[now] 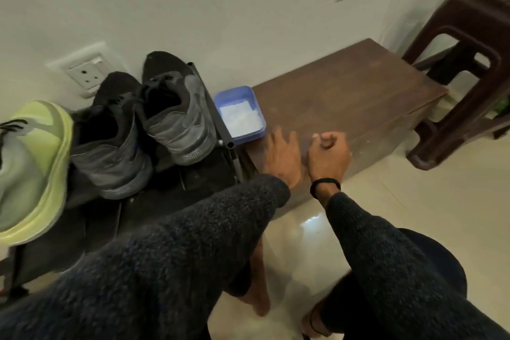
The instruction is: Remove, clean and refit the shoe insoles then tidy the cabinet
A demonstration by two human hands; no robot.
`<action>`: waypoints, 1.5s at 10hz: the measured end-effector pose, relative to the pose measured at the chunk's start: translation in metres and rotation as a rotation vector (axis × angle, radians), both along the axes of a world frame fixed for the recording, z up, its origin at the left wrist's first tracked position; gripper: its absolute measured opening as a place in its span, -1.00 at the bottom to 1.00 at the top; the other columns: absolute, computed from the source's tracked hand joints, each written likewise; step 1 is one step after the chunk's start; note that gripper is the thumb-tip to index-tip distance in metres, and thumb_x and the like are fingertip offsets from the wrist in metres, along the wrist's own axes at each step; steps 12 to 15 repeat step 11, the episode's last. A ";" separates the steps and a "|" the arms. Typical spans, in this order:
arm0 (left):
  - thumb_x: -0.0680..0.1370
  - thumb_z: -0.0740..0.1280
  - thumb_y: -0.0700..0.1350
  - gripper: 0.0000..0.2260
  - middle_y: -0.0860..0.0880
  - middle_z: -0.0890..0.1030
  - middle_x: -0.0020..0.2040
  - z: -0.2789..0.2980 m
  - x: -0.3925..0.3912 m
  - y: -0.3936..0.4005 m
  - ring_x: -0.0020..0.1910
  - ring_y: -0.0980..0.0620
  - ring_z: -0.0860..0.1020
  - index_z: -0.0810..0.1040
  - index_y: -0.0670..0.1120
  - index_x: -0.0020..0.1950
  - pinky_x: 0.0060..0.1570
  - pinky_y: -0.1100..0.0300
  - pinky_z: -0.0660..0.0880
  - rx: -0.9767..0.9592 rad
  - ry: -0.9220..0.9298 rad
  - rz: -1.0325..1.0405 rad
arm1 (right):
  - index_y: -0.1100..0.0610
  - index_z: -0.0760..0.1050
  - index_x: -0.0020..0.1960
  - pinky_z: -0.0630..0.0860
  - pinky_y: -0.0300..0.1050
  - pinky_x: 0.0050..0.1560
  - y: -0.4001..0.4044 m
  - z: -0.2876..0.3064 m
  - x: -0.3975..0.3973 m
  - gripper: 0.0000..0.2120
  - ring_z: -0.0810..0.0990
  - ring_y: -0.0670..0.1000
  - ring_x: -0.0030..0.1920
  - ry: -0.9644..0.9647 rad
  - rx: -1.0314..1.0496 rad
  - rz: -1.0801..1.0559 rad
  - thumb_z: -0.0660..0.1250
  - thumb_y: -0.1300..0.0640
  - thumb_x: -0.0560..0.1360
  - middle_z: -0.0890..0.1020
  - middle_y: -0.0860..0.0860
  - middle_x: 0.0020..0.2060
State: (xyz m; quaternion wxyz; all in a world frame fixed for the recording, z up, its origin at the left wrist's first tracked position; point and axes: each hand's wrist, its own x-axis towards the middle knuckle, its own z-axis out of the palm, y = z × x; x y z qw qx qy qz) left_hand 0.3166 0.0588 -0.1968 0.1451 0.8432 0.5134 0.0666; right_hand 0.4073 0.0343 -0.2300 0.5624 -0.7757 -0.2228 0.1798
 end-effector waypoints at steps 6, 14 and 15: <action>0.72 0.10 -0.05 -0.35 -0.11 -0.26 0.64 0.005 -0.016 0.040 0.62 -0.13 -0.03 -0.25 -0.11 0.64 0.55 0.03 0.06 -0.457 -0.401 0.410 | -0.03 0.54 0.10 0.53 -0.09 0.11 0.081 0.024 -0.028 -0.81 0.60 -0.08 0.04 0.595 0.099 0.486 0.19 -0.06 0.68 0.64 -0.08 0.02; 0.66 0.26 -0.09 -0.48 -0.16 0.34 0.53 0.059 -0.053 -0.019 0.49 -0.16 0.33 0.19 -0.08 0.60 0.51 -0.04 0.25 -0.504 -0.594 0.229 | 0.18 0.58 0.22 0.57 0.08 0.19 0.042 0.063 -0.050 -0.69 0.62 0.11 0.13 0.474 0.127 0.366 0.25 -0.02 0.66 0.65 0.15 0.17; 0.66 0.26 -0.09 -0.48 -0.16 0.34 0.53 0.059 -0.053 -0.019 0.49 -0.16 0.33 0.19 -0.08 0.60 0.51 -0.04 0.25 -0.504 -0.594 0.229 | 0.18 0.58 0.22 0.57 0.08 0.19 0.042 0.063 -0.050 -0.69 0.62 0.11 0.13 0.474 0.127 0.366 0.25 -0.02 0.66 0.65 0.15 0.17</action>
